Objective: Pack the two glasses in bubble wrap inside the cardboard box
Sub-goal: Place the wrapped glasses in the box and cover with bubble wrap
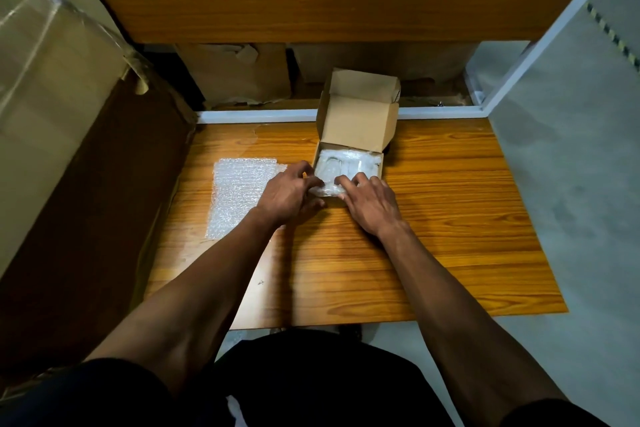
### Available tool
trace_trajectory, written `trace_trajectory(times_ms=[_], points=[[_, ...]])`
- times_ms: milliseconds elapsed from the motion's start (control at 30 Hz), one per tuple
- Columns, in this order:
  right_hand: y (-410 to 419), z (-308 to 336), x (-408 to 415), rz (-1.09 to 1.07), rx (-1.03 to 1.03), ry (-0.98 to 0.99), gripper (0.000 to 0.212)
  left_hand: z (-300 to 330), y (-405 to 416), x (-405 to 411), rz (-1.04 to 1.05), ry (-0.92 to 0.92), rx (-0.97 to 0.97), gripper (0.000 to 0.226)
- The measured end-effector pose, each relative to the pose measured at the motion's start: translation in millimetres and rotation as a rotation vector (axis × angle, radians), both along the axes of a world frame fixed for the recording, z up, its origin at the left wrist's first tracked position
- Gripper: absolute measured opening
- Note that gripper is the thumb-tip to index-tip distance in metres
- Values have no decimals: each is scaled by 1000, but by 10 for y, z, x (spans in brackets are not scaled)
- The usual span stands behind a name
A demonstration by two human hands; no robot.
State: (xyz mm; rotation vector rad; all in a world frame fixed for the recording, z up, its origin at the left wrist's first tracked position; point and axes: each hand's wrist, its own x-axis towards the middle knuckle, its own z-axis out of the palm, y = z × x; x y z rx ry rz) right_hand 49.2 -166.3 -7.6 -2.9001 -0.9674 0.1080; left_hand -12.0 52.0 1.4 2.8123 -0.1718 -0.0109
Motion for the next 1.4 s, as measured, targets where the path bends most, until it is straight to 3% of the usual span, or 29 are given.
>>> trace_trajectory(times_ms=[200, 467, 567, 900, 1100, 1233, 1400], points=[[16, -12, -27, -24, -6, 10, 24, 48, -48, 101, -39, -60, 136, 27], [94, -47, -34, -100, 78, 27, 27, 72, -63, 142, -6, -54, 136, 25], [102, -51, -32, -150, 134, 9, 18, 68, -48, 156, 27, -49, 106, 33], [-98, -289, -190, -183, 193, -169, 14, -71, -6, 89, -86, -137, 260, 31], [-278, -297, -298, -219, 91, -187, 22, -64, -64, 59, -90, -94, 301, 51], [-236, -199, -281, -247, 43, -169, 17, -28, -126, 84, -87, -68, 334, 42], [-194, -52, -342, -320, -77, -79, 36, 17, -268, 101, -96, -107, 337, 40]])
